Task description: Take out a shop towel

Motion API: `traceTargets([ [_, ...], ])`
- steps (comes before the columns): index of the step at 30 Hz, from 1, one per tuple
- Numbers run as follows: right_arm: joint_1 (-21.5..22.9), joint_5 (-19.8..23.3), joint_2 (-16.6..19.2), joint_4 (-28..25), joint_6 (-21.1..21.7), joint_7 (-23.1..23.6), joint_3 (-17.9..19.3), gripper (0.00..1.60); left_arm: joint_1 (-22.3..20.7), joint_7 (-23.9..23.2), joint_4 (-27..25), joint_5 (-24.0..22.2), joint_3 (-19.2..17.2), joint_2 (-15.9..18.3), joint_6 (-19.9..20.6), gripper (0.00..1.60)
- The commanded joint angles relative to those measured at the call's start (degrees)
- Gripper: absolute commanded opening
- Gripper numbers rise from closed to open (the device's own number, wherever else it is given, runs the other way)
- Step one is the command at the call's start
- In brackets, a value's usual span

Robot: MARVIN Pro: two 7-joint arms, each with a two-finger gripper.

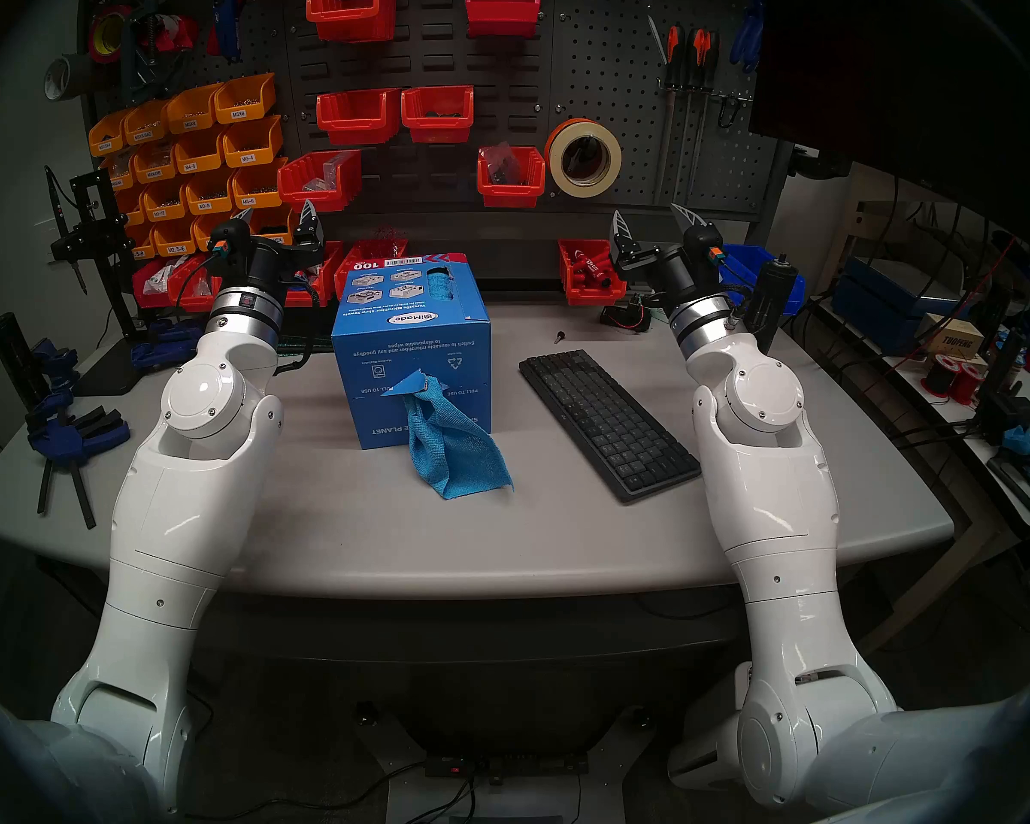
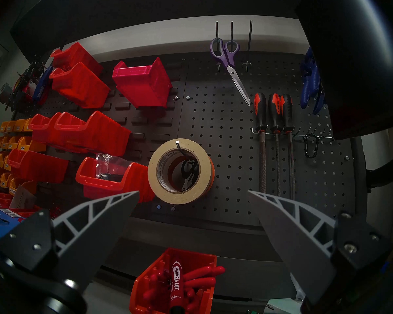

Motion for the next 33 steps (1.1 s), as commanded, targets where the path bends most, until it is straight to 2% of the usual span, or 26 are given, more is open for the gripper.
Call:
traceTargets([
  [1,1.45,0.02,-0.03,-1.78,-0.29,0.00,0.01,1.60,-1.57,0.03,-1.45,-0.02,-0.42,0.06,-0.47,1.60],
  [10,2.50,-0.57,0.99,-2.25,0.50,0.65,-0.07,1.60,-2.01,-0.34,-2.01,-1.14,-1.23,0.48,0.32,1.60],
  [19,1.88,1.34,2.64,-8.66,2.74,4.38,0.96,1.60,-0.19,-3.02,-5.46,-3.66,-4.44,3.69,1.26,1.60],
  [25,1.48,2.08,3.42,-12.31,5.43,6.46,0.75,1.60,1.21,-6.42,-8.43,-6.29,-8.49,6.96,2.38,1.60],
  [26,1.26,2.32,3.71,-13.59,6.72,7.40,0.48,1.60,1.90,-7.70,-9.21,-7.44,-10.25,8.04,3.16,1.60],
  [33,0.45,3.19,4.31,-18.29,10.86,10.55,-1.37,1.60,6.25,-12.51,-10.63,-11.22,-16.49,11.38,6.80,1.60],
])
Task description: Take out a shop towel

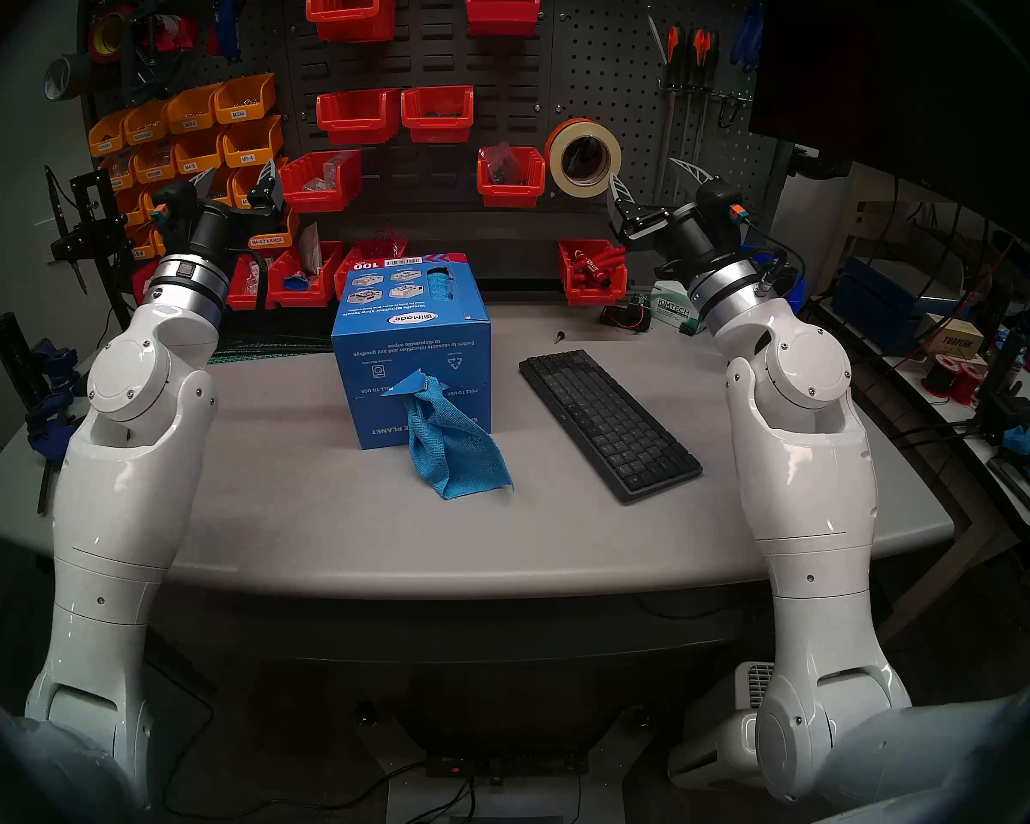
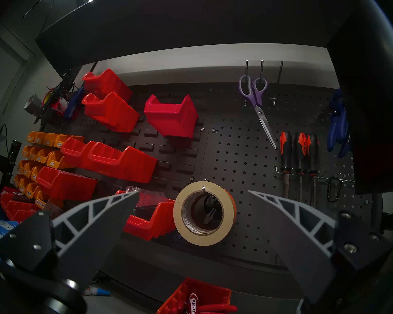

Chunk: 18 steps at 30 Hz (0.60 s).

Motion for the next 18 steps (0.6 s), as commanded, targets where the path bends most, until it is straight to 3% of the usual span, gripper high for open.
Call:
traceTargets([
  [1,0.64,0.80,0.80,-6.39,2.82,2.55,-1.61,1.60,3.22,-4.65,-2.94,-3.48,-6.67,5.03,2.59,1.60],
  [5,-0.14,1.41,1.39,-8.97,5.22,4.06,-2.12,1.60,3.83,-9.35,-1.23,-4.71,-8.49,7.65,4.45,1.60],
  [9,-2.00,2.28,1.89,-11.97,7.44,4.48,-0.94,1.60,1.35,-13.64,1.04,-7.06,-8.69,9.76,6.05,1.60],
  [18,-7.43,2.72,2.32,-17.96,10.81,4.19,2.04,1.60,-4.30,-23.61,4.59,-9.76,-6.16,14.08,8.25,1.60],
])
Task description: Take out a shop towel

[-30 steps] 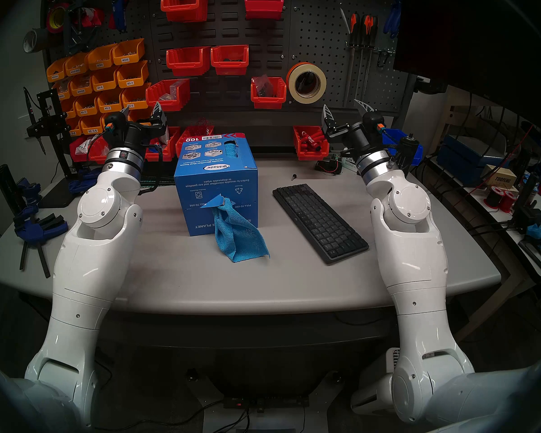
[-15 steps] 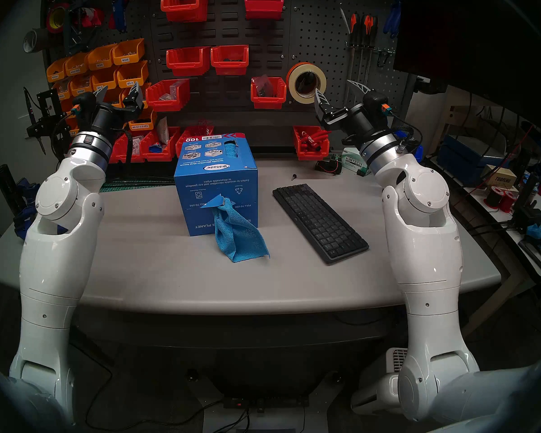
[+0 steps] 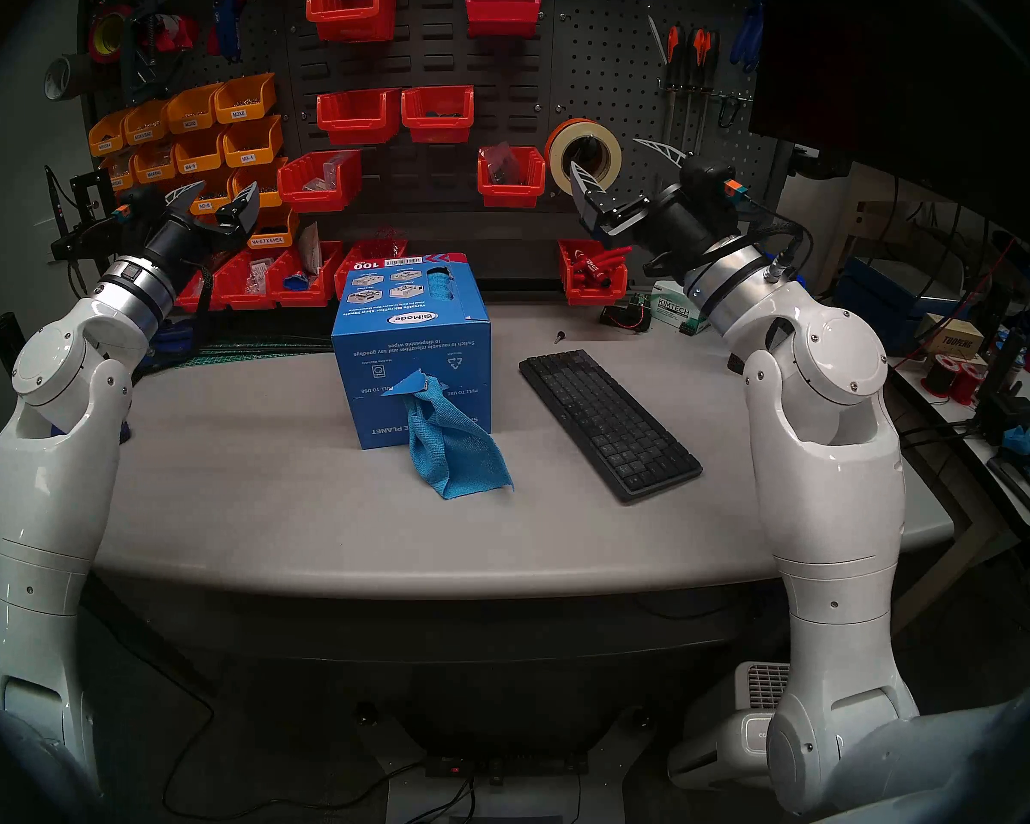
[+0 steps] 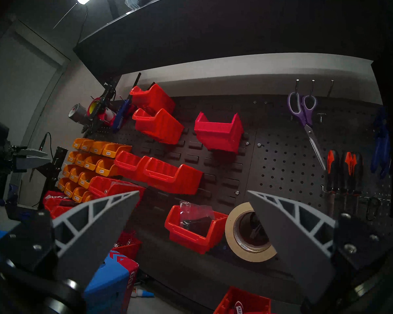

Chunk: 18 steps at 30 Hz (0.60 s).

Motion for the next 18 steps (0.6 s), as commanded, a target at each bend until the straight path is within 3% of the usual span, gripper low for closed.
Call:
traceTargets([
  [1,-3.64,0.20,0.27,-6.51,1.63,-0.60,1.58,1.60,-6.37,-6.86,0.77,-2.51,0.76,5.60,0.46,1.60],
  [2,-4.95,0.14,-0.02,-8.08,2.24,-0.68,1.06,1.60,-7.43,-9.40,1.93,-3.46,1.51,6.58,1.52,1.60],
  [7,-6.93,-0.51,-0.64,-10.41,3.11,-1.02,-1.15,1.60,-8.86,-13.42,3.64,-4.53,2.39,8.57,3.48,1.60],
  [18,-12.67,-4.26,-2.07,-17.55,5.78,-4.04,-8.31,1.60,-11.26,-25.79,9.10,-11.87,3.23,11.40,10.94,1.60],
])
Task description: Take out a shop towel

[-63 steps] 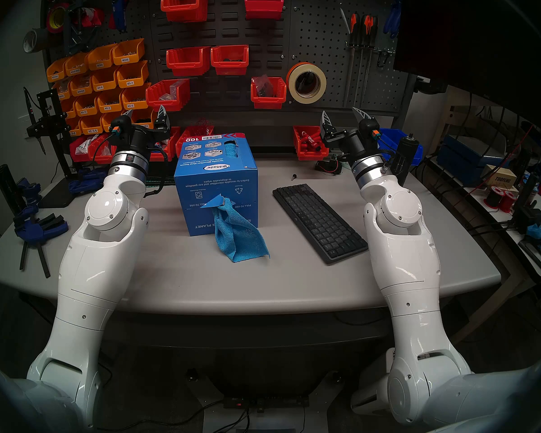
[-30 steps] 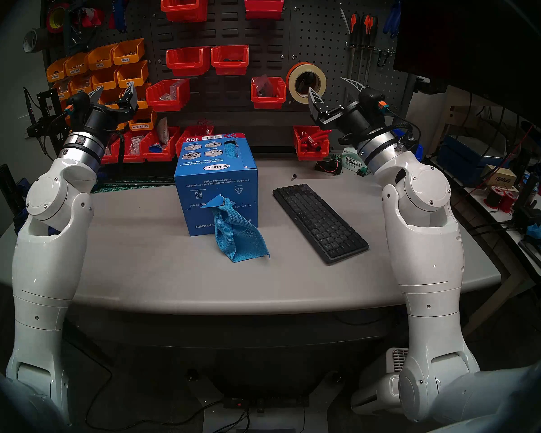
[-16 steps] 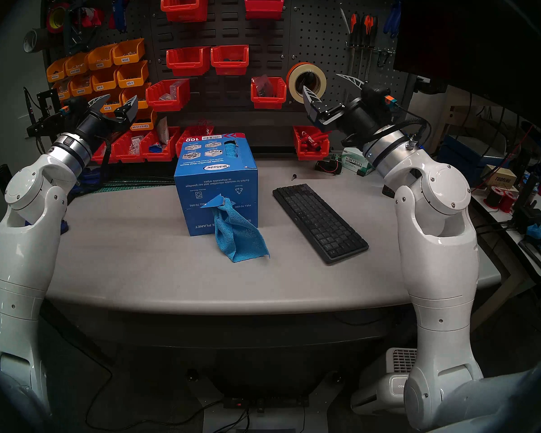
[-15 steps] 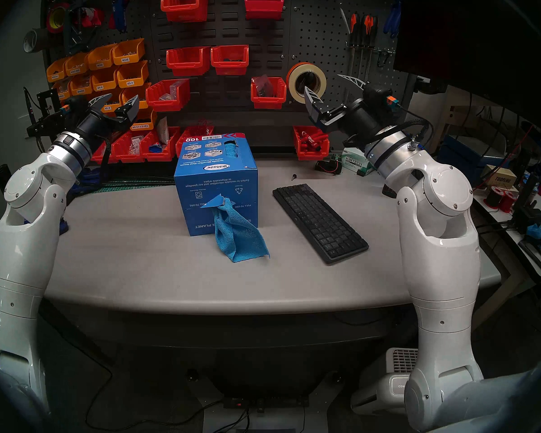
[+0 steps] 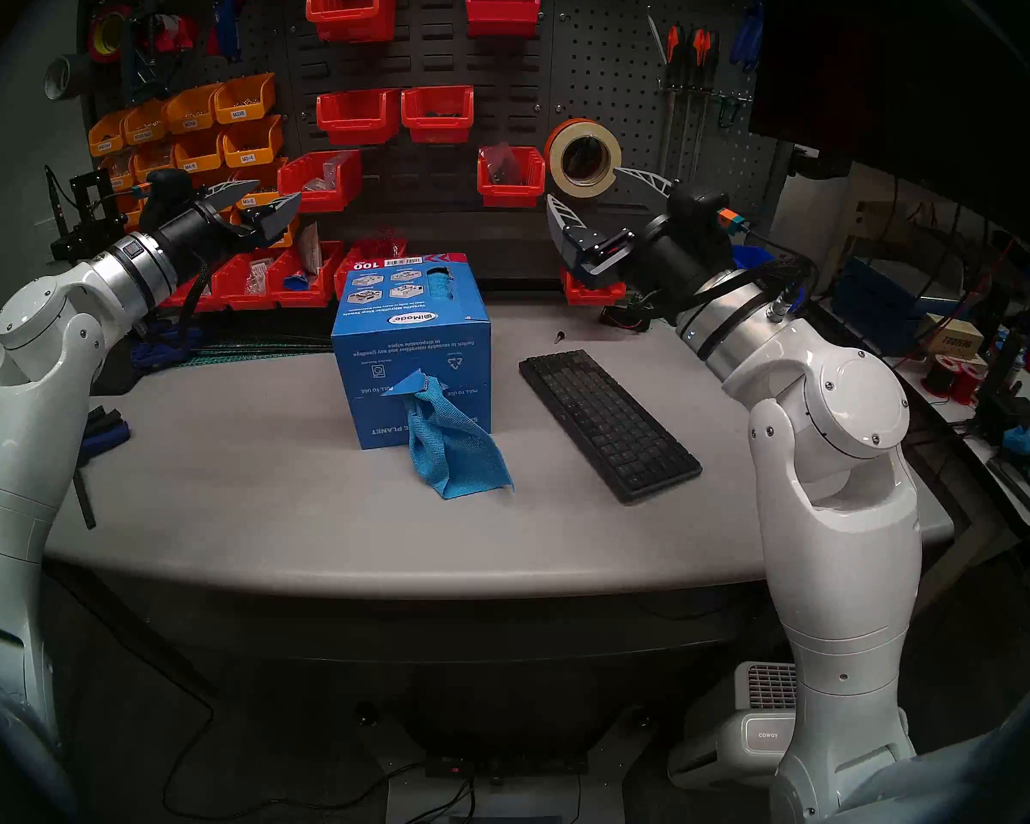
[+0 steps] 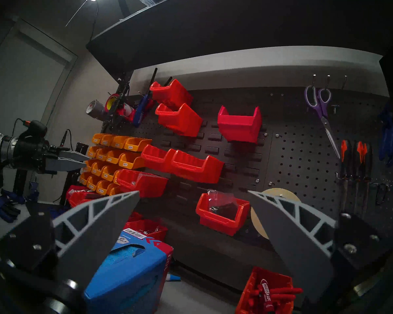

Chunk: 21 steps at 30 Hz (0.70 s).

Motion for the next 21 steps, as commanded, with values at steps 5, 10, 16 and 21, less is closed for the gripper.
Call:
traceTargets([
  [5,-6.70,-4.33,-1.45,-9.03,1.64,-4.37,-4.57,1.60,-4.88,-11.05,3.49,-6.91,1.22,4.92,6.69,1.60],
  [10,-11.28,-6.41,-1.40,-11.95,2.69,-6.85,-6.17,1.60,-5.25,-15.94,4.15,-7.69,3.36,6.39,9.01,1.60],
  [16,-16.74,-8.43,-1.26,-12.69,1.55,-9.96,-7.03,1.60,-5.31,-22.99,3.42,-7.60,5.26,7.45,8.93,1.60],
  [21,-20.29,-9.45,-0.44,-12.69,-0.25,-11.71,-8.19,1.60,-3.99,-25.20,1.44,-6.41,5.56,6.76,6.61,1.60],
])
